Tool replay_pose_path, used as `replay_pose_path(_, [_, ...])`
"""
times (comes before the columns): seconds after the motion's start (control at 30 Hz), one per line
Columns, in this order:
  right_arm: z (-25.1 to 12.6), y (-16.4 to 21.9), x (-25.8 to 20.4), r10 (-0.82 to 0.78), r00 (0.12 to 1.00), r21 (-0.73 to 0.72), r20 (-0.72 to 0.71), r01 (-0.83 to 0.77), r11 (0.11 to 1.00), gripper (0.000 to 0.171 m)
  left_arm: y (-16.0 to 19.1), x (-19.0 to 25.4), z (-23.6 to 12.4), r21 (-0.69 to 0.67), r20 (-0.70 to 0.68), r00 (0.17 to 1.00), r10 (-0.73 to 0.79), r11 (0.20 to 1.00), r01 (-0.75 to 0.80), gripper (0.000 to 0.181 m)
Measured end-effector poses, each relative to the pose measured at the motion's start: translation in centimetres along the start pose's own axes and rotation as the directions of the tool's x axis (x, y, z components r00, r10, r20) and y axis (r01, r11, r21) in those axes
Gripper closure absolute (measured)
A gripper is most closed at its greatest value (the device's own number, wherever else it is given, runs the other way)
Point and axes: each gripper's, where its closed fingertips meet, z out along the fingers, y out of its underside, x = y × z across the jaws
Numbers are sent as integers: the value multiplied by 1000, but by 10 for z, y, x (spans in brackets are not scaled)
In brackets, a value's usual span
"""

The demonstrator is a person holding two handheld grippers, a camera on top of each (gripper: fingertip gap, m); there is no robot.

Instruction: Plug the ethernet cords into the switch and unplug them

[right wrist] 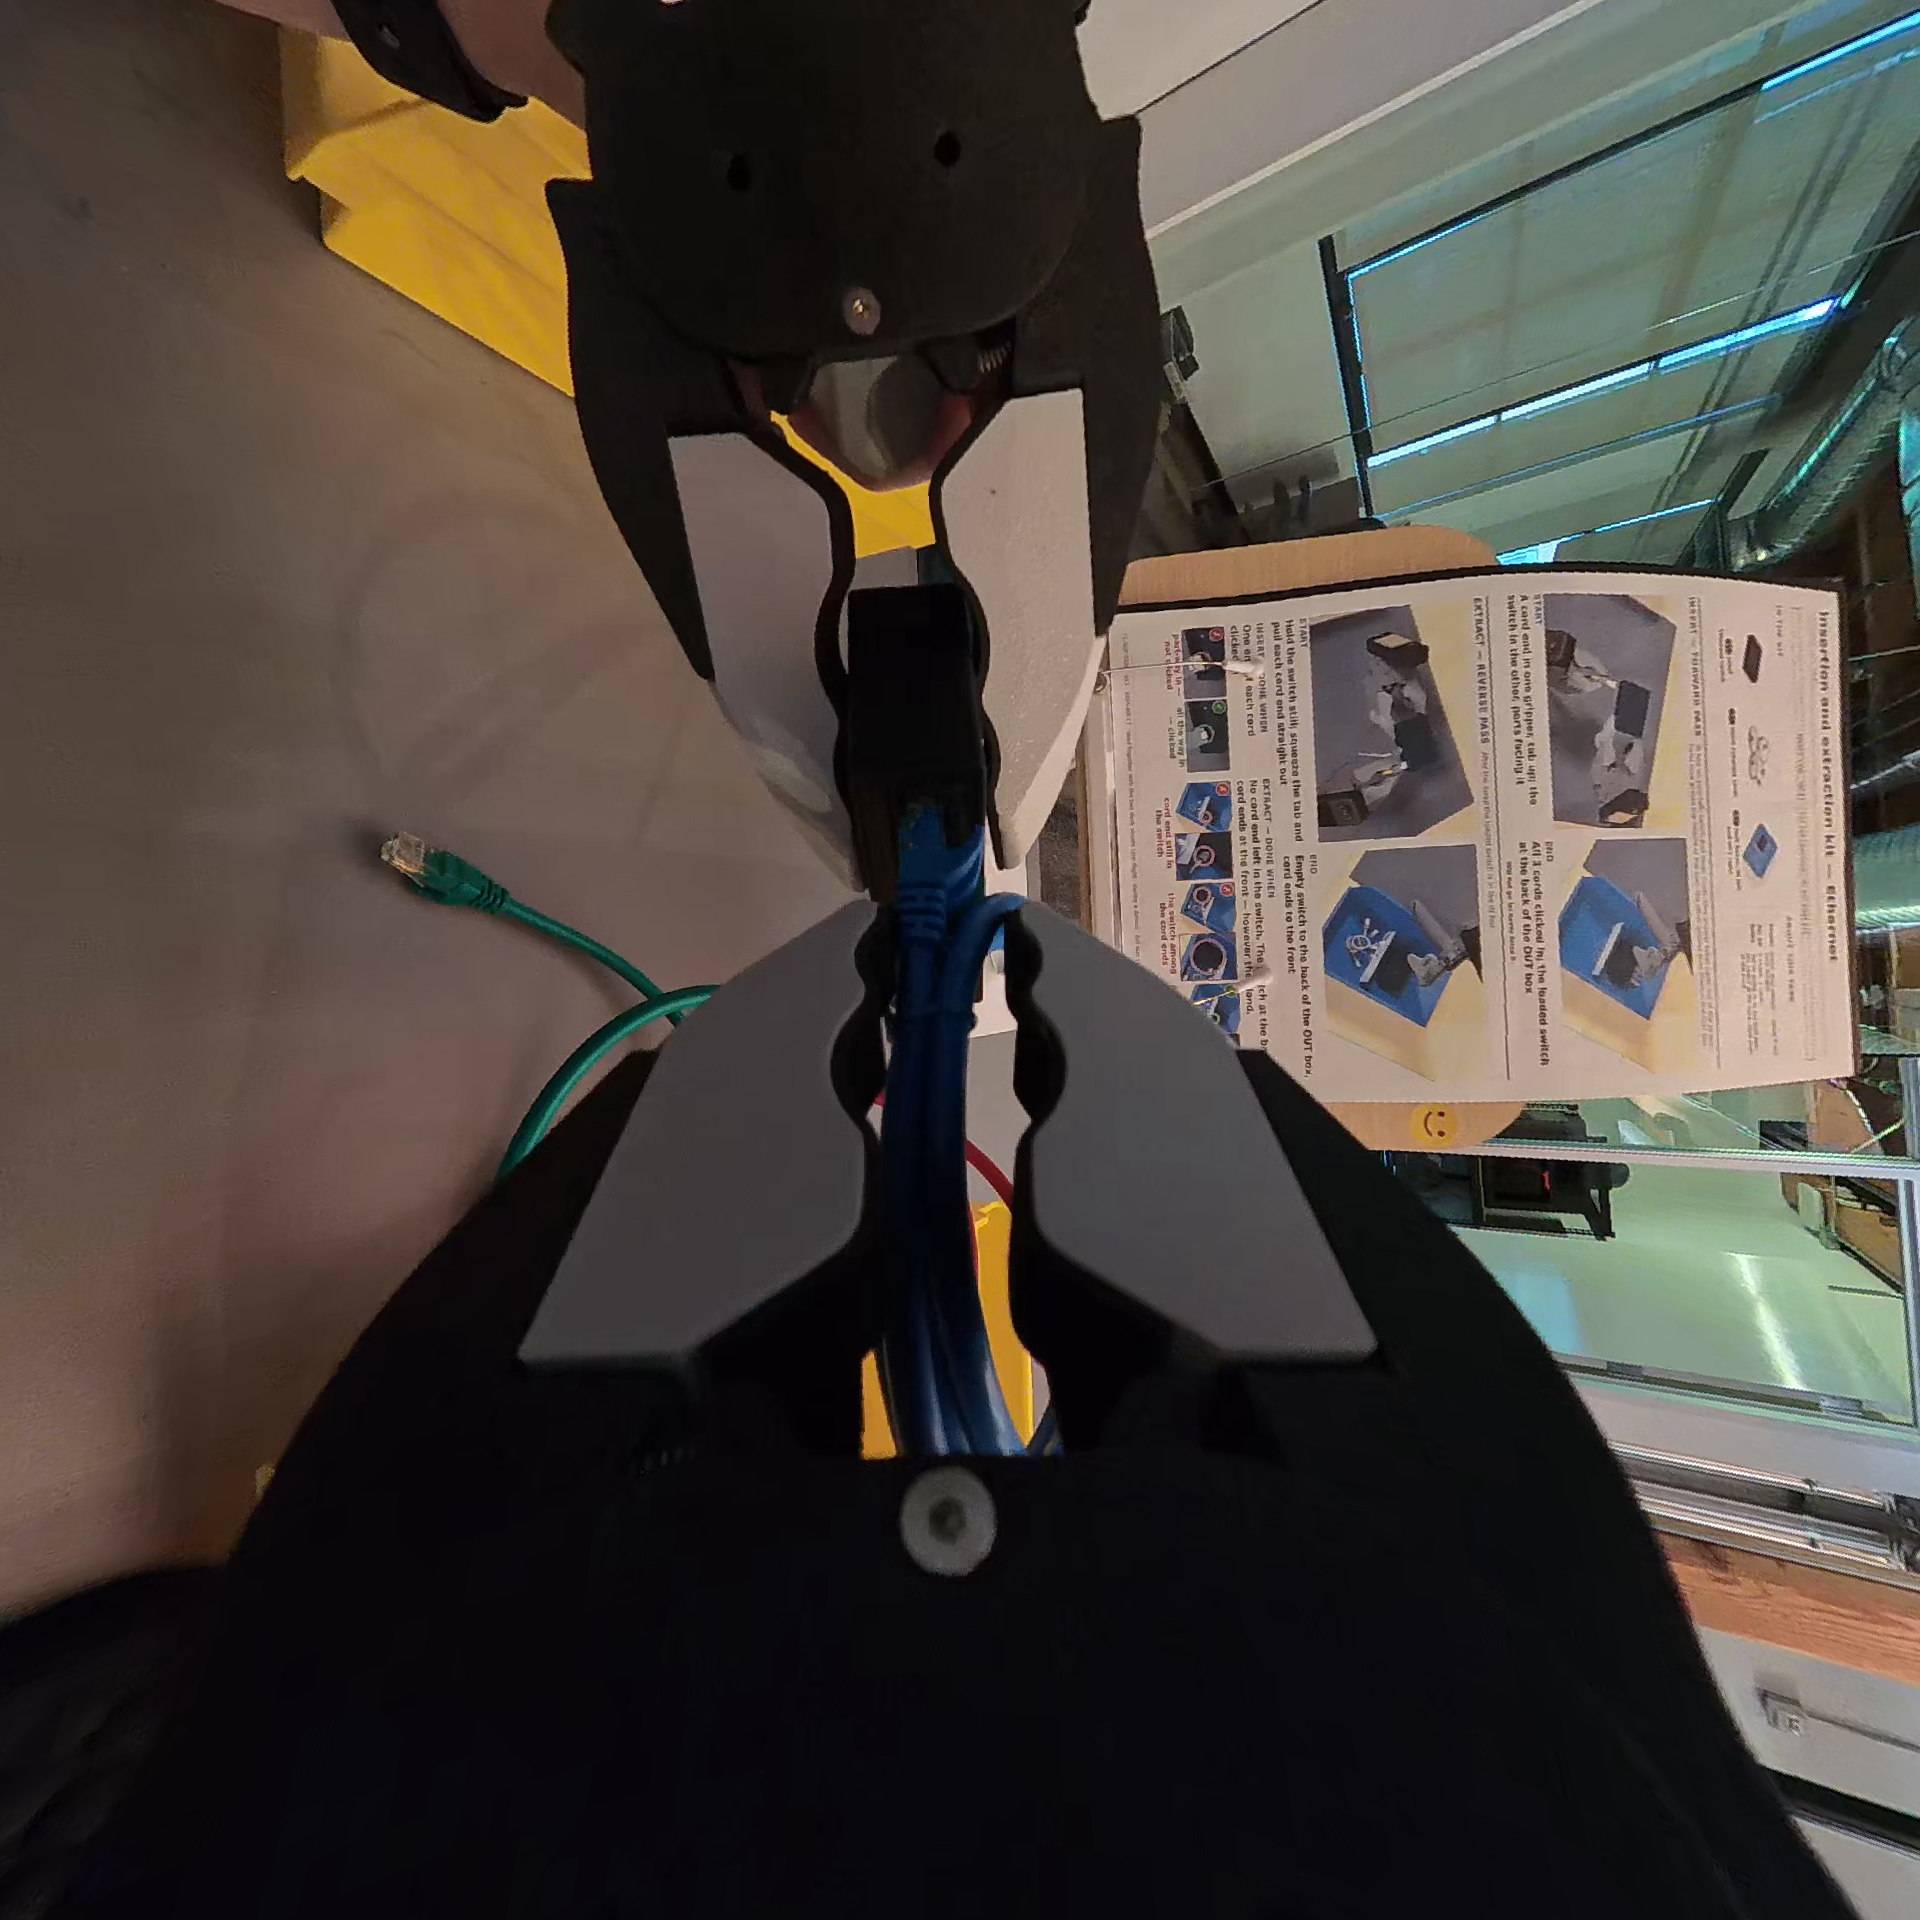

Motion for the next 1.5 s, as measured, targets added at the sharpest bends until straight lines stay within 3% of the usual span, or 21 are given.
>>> replay_pose_path(0.67, [5, 4, -1, -9, 1000, -17, 2, 9, 1000, 149, 4, 2, 2, -18, -8, 1000, -12, 1000, 12, 151])
replay_pose_path(0.83, [-2, -6, -3, -6, 997, 180, 78, -8, 984, 144, 6, -2, 6, -62, 13, 1000, -26, 998, 26, 151])
replay_pose_path(1.03, [-17, -12, 8, -54, 998, 335, 35, 39, 941, 144, 7, -4, 10, -134, 38, 999, -6, 991, 11, 152])
replay_pose_path(1.5, [-3, 6, -1, -201, 980, 193, 6, 196, 961, 152, -3, -3, 12, -150, 49, 998, 48, 988, -40, 152])
